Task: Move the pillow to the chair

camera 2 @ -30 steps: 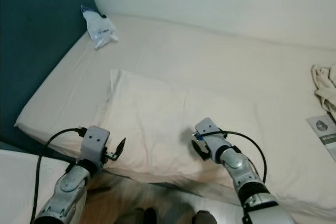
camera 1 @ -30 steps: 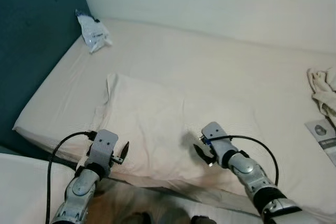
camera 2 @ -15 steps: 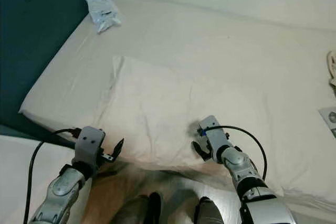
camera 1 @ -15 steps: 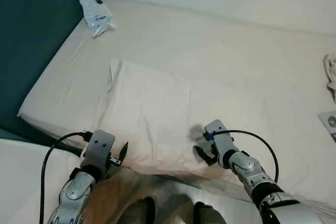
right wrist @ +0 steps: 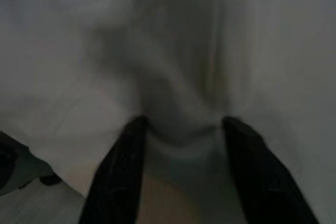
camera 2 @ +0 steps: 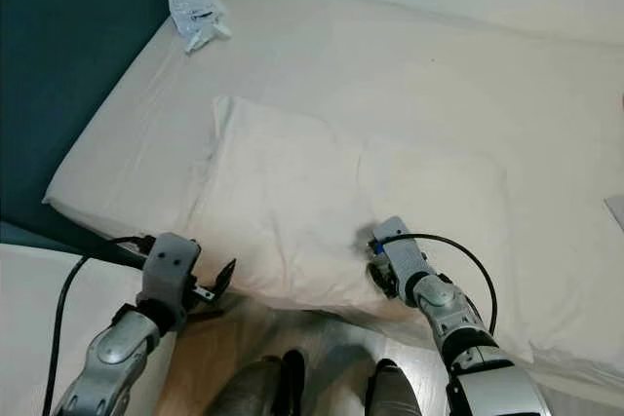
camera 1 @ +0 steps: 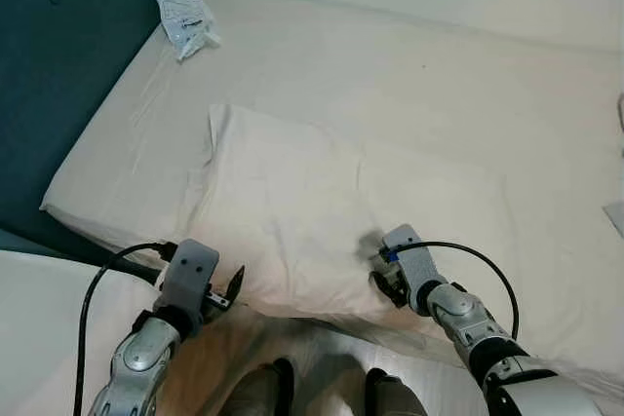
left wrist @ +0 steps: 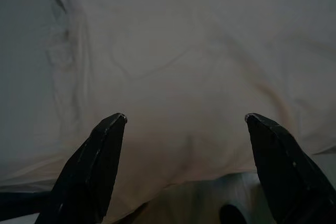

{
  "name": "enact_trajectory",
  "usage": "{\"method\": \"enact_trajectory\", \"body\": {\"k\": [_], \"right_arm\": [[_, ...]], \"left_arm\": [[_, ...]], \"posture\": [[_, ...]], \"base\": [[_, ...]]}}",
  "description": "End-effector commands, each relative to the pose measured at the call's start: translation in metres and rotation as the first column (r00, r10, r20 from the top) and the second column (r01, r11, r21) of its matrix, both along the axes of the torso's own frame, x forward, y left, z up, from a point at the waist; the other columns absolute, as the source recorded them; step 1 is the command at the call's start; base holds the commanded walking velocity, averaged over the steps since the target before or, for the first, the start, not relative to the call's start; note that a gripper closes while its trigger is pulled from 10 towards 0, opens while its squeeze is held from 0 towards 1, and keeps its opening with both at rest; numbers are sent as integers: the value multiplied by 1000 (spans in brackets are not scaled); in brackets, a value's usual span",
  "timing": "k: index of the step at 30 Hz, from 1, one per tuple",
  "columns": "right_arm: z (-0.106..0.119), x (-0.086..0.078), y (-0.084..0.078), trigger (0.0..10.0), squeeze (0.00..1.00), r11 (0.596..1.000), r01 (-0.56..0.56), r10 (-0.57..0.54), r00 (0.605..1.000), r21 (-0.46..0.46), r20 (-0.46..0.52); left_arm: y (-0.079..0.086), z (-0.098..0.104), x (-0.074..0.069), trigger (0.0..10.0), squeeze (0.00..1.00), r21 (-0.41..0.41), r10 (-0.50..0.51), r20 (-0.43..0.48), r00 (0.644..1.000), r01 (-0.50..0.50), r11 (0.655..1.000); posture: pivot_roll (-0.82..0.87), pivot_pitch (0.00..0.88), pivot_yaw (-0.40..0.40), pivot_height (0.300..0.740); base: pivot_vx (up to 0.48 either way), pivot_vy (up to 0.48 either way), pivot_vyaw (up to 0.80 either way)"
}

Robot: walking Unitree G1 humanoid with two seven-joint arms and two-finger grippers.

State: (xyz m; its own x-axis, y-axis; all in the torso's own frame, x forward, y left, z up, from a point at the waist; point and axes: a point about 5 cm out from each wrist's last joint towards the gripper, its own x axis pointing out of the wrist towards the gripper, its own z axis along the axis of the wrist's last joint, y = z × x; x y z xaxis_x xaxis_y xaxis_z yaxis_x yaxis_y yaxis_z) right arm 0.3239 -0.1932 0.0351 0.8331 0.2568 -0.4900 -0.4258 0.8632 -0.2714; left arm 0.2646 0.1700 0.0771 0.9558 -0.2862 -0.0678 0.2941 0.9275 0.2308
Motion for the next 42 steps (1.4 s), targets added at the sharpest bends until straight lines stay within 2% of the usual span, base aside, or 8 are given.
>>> {"method": "enact_trajectory", "body": {"k": [1,11,20,23,24,25,32,42], "right_arm": [[-21,-17,2,0,0,1000,-3,2,995,-7,-96],[-20,-16,-1,0,0,1000,5,-7,997,-22,-83],[-9,-7,-2,0,0,999,31,-31,999,-17,-10],[3,1,-1,0,0,999,32,-33,998,29,54],[17,10,1,0,0,997,22,-31,992,75,120],[23,13,2,0,0,996,14,-27,989,90,147],[56,25,14,0,0,982,-50,-15,942,185,334],[57,24,22,0,0,977,-85,11,936,195,351]], "left_arm": [[1,-8,-6,10000,0,1,3,-43,999,-3,1000],[0,-8,-5,10000,0,-1,8,-62,998,-8,1000],[0,-11,1,10000,0,-9,34,-64,997,-35,999],[0,-10,4,10000,0,-24,44,-53,998,-45,999],[-1,-9,9,10000,0,-42,57,-43,997,-59,997],[-1,-8,11,10000,0,-50,64,-40,997,-66,997],[-5,-6,25,10000,0,-68,108,-6,994,-108,992],[-14,-8,33,10000,0,-78,107,10,994,-106,991]], "posture": [[197,410,104,740],[189,396,102,740],[153,361,78,740],[116,316,58,740],[71,271,29,740],[71,271,29,740],[19,163,-21,740],[6,84,-15,740]], "base": [[0,0,0],[0,0,0],[0,0,0],[0,0,0],[0,0,0],[0,0,0],[0,0,0],[0,0,0]]}}
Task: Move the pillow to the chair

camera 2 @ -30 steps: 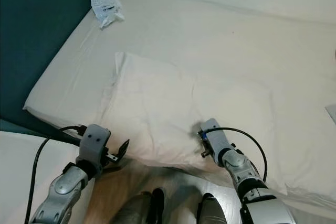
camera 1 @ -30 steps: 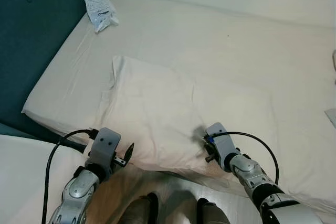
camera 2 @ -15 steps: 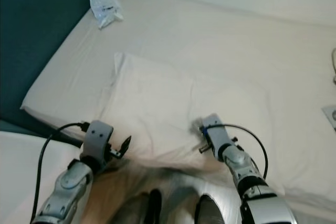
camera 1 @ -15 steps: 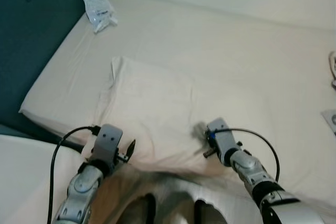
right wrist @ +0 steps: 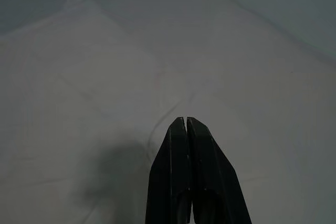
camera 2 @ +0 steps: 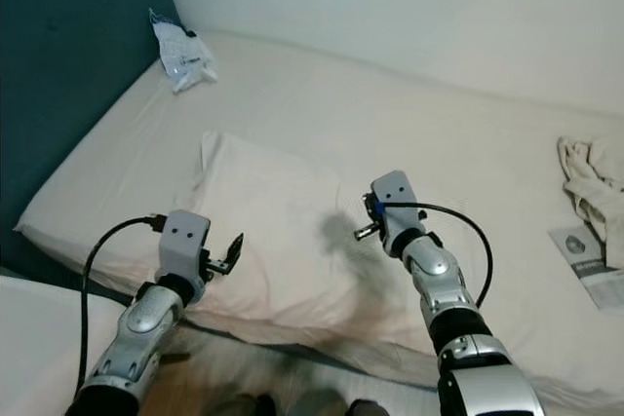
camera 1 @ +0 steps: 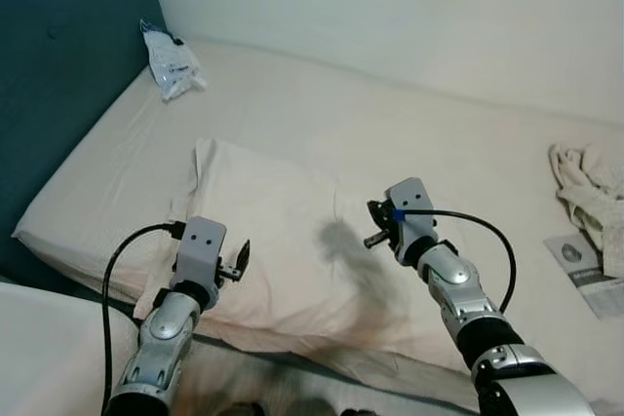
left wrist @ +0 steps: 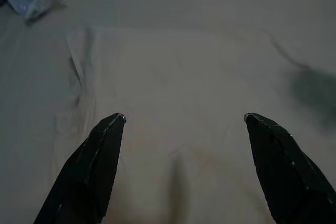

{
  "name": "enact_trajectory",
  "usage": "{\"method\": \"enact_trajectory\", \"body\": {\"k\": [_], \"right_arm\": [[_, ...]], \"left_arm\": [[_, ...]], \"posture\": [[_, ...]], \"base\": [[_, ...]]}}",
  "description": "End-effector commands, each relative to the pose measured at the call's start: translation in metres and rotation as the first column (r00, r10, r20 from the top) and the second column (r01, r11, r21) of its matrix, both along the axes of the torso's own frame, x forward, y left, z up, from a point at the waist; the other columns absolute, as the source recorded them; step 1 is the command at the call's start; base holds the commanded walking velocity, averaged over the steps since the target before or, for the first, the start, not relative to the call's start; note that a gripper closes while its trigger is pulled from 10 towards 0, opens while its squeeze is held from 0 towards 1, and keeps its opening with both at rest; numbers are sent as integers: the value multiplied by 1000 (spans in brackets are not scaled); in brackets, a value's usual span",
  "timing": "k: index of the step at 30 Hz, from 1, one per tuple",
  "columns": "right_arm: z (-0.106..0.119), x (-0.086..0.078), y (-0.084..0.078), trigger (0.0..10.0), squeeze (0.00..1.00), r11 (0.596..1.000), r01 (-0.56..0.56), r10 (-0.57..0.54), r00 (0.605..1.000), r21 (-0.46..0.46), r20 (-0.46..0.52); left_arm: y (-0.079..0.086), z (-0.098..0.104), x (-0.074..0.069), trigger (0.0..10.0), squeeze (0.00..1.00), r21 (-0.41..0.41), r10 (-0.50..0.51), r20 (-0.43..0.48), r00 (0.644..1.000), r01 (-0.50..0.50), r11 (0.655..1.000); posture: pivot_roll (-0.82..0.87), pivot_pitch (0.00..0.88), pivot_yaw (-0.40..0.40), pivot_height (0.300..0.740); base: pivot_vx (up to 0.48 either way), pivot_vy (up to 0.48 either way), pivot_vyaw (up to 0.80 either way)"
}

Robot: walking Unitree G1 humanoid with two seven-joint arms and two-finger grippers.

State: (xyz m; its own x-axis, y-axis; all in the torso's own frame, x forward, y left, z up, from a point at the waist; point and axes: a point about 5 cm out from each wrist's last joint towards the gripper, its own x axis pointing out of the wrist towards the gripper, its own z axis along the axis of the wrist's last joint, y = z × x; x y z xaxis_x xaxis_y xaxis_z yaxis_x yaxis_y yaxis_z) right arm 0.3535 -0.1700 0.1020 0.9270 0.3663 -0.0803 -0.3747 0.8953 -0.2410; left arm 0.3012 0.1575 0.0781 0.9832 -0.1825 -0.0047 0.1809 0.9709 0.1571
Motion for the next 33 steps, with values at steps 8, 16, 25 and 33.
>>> {"method": "enact_trajectory", "body": {"k": [8,16,25,33], "right_arm": [[-27,-16,-3,10000,0,997,74,-74,994,5,-76],[-53,-32,-31,10000,0,931,336,-304,929,140,-211],[-60,-40,-64,10000,0,869,486,-445,852,99,-275],[-55,-35,-40,10000,0,893,419,-381,898,167,-219]], "left_arm": [[-6,-14,-5,10000,0,22,-19,-39,999,20,1000],[-13,-18,-5,10000,0,19,-27,-48,998,28,999],[-2,-30,-9,10000,0,-1,33,-115,993,-34,999],[0,-32,-11,10000,0,-86,39,-132,991,-50,995]], "posture": [[-5,83,-7,740],[1,91,2,740],[-1,91,8,740],[-11,95,18,740]], "base": [[0,0,0],[0,0,0],[0,0,0],[0,0,0]]}}
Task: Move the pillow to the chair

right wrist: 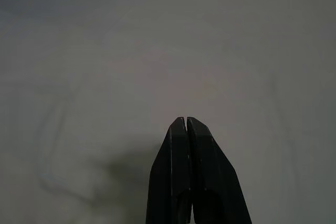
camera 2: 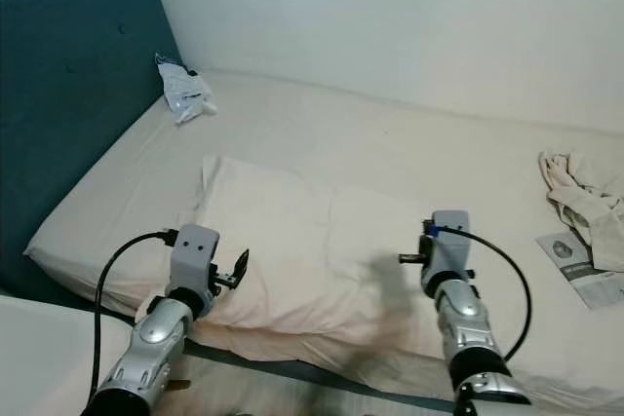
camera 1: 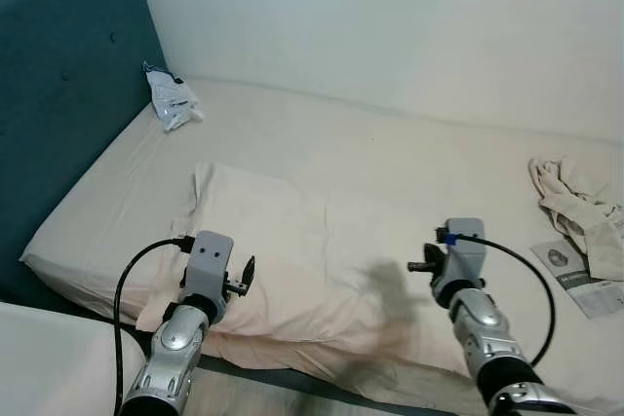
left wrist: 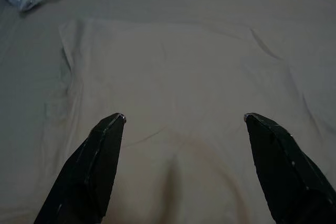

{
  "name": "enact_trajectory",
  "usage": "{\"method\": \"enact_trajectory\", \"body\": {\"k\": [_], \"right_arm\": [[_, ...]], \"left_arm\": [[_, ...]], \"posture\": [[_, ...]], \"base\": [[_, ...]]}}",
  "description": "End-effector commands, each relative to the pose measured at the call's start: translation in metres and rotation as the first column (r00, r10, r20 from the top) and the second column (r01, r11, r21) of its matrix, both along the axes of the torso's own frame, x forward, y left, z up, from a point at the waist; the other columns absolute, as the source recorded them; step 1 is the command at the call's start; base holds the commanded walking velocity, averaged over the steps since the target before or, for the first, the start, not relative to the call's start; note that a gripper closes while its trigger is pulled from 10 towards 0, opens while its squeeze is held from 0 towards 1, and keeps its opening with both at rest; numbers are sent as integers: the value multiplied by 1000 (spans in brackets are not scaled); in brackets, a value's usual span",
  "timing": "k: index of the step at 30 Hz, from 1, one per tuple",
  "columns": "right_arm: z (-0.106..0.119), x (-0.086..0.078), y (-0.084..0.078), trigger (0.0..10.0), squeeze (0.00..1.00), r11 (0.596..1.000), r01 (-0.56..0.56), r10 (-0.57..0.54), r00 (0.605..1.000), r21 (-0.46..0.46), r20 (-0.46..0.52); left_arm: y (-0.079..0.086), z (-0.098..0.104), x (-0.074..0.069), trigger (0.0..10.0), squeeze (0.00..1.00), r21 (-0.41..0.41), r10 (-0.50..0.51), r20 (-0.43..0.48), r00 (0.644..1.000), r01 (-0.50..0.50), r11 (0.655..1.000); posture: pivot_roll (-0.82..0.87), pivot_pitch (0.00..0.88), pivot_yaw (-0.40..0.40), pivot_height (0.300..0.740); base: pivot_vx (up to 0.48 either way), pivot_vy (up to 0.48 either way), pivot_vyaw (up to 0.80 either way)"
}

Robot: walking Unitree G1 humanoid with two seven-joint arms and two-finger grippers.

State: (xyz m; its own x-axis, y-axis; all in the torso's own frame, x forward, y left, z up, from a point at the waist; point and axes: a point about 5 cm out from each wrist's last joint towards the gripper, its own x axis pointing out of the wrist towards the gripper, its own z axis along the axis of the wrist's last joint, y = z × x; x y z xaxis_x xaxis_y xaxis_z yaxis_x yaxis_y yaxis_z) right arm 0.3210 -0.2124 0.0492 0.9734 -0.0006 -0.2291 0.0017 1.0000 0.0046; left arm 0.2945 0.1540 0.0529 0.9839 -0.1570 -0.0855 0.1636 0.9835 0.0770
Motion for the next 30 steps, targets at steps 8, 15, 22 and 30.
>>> {"method": "enact_trajectory", "body": {"k": [8,15,22,30], "right_arm": [[-9,-8,24,10000,0,999,-31,30,999,20,24],[-10,-9,25,10000,0,999,-23,23,1000,31,13],[-7,-7,25,10000,0,999,-20,19,999,37,26],[-5,-6,20,10000,0,1000,14,-14,999,1,31]], "left_arm": [[-4,-11,-8,10000,0,-5,4,-44,999,-5,1000],[-5,-11,-7,10000,0,37,-15,-42,999,16,999],[-5,-9,-6,10000,0,35,-18,-35,999,19,999],[-8,-8,-5,10000,0,21,-20,-29,999,21,1000]], "posture": [[-14,99,19,710],[-14,102,20,675],[-12,100,23,651],[-11,104,26,651]], "base": [[0,0,0],[0,0,0],[0,0,0],[0,0,0]]}}
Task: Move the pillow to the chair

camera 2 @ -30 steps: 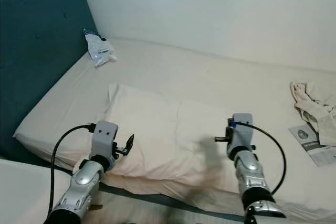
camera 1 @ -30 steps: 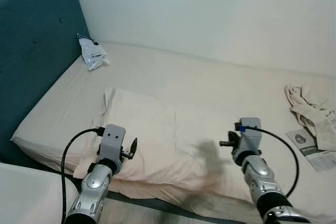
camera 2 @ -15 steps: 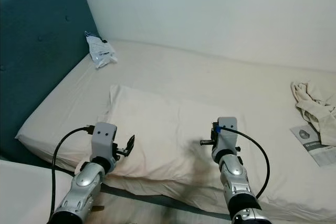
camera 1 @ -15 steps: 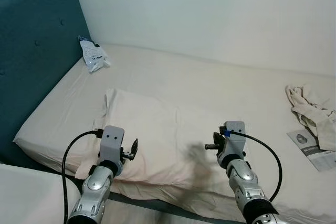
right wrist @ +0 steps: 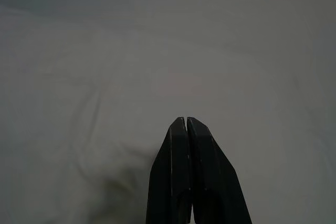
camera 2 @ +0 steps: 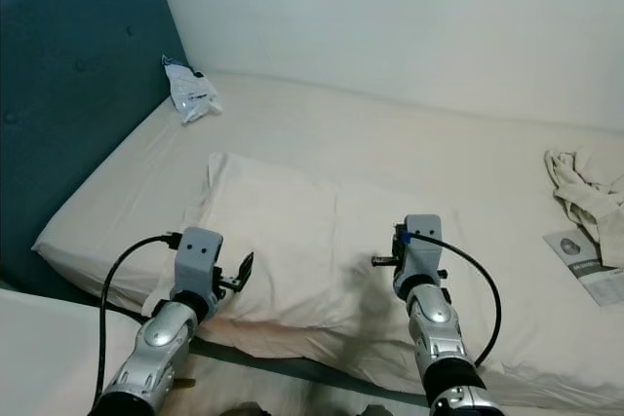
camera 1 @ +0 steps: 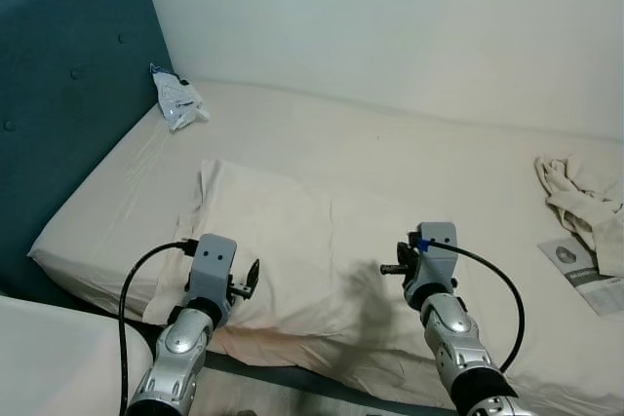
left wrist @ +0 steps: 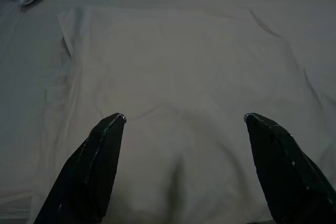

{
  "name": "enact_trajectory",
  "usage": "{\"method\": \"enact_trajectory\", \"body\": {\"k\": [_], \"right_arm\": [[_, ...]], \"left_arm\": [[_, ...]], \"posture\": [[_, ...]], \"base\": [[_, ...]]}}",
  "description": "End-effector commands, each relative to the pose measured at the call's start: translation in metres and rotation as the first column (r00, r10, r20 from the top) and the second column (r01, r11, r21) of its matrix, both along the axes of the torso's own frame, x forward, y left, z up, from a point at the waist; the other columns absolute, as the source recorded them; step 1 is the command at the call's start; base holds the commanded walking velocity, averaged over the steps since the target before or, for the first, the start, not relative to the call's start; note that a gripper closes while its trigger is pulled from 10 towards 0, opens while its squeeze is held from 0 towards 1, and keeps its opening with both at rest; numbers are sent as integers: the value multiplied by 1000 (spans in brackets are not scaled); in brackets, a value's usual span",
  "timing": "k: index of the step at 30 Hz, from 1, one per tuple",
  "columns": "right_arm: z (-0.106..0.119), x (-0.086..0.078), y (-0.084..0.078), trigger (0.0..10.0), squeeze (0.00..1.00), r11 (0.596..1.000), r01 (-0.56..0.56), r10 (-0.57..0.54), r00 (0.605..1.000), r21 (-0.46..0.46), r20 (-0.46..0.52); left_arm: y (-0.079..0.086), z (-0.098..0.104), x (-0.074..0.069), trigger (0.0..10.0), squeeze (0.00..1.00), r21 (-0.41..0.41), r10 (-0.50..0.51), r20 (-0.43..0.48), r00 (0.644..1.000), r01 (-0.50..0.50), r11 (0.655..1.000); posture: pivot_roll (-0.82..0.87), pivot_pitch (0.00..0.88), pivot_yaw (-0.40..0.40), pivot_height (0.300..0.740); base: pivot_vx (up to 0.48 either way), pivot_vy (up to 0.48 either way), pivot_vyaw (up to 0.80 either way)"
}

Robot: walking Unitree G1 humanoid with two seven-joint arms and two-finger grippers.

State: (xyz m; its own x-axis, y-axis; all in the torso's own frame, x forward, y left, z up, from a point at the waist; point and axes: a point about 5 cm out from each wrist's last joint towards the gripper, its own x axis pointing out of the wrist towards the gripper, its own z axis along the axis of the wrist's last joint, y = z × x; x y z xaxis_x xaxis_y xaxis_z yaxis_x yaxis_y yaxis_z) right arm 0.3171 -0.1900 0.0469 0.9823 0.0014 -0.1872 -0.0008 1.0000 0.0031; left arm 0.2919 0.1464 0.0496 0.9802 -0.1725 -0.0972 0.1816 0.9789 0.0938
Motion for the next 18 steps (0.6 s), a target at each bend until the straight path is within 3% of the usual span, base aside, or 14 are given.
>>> {"method": "enact_trajectory", "body": {"k": [1,6,18], "right_arm": [[-3,-2,-3,10000,0,1000,24,-24,1000,4,-12],[-3,-5,-4,10000,0,999,19,-19,1000,41,1],[-5,-7,-11,10000,0,998,54,-54,998,11,-11]], "left_arm": [[-2,-5,-3,10000,0,-3,-3,-23,1000,3,1000],[-11,-7,-6,10000,0,-21,-24,-27,999,24,999],[-13,-6,-4,10000,0,-9,-42,-31,999,41,999]], "posture": [[-12,104,29,651],[-13,103,34,636],[-19,108,46,621]], "base": [[0,0,0],[0,0,0],[0,0,0]]}}
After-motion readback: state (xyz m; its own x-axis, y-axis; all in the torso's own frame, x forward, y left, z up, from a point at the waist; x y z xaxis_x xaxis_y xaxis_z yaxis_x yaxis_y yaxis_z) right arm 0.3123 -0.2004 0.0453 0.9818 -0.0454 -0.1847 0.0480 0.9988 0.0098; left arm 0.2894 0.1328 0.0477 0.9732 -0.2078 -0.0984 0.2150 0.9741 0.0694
